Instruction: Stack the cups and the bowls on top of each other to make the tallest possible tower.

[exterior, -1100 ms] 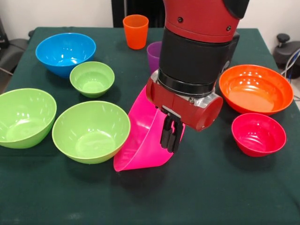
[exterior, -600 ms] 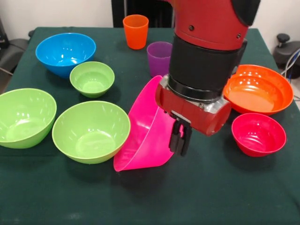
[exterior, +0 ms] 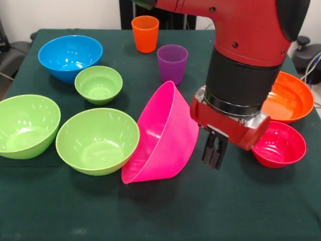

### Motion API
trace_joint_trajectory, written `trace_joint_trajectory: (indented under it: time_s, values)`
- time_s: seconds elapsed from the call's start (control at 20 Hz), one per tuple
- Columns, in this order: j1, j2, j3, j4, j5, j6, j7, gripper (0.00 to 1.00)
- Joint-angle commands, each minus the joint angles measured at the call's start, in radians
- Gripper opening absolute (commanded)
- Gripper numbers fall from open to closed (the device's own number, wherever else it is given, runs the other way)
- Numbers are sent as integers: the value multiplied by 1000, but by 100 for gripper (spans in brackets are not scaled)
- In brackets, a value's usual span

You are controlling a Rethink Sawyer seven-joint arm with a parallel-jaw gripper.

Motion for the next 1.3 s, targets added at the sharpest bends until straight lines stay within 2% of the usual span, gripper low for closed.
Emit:
trace_joint_trajectory:
  time_s: [0.05,0.4,0.6,1.3]
  values:
    - [1,44,97,7,-34,115,-203,0]
    - [-2,73,101,-27,-56,130,-257,0]
    - [-10,85,124,-25,-66,104,-328,0]
    - [-16,77,123,-30,-53,193,-403,0]
